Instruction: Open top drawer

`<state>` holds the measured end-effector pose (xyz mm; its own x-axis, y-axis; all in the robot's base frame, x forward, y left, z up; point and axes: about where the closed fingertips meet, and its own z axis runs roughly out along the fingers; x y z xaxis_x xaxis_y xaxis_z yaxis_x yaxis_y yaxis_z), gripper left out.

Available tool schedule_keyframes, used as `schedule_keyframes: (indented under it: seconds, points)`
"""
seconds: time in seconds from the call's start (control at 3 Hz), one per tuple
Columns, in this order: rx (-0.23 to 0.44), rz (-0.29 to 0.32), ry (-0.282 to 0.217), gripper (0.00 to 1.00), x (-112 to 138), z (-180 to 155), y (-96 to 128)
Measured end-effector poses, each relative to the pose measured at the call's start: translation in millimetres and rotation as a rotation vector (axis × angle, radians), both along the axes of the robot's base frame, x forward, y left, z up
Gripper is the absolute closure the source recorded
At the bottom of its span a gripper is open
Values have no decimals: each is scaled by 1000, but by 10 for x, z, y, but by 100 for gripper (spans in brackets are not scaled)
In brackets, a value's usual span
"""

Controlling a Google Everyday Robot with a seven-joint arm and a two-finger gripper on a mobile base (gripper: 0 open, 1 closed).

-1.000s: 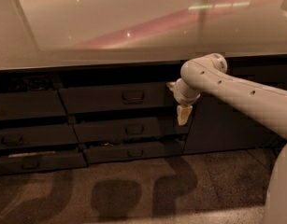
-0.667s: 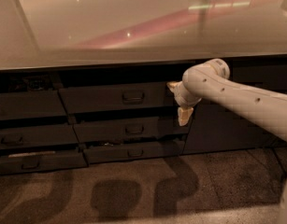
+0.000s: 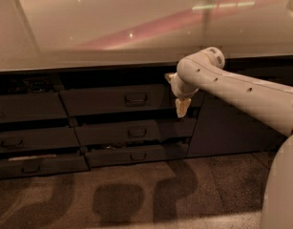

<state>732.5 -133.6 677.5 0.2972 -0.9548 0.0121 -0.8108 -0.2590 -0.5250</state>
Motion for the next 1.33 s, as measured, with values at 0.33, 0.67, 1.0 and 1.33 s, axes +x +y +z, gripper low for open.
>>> schedule_keyframes:
  seconds: [0.33,0.67,1.0,1.33]
  points:
    - [0,0,0,0,0,-1,0]
    - [81,5,29,0,39,-63,-61]
    - [150,20,19,0,136,53,-6]
    - [149,19,22,0,124,41,3]
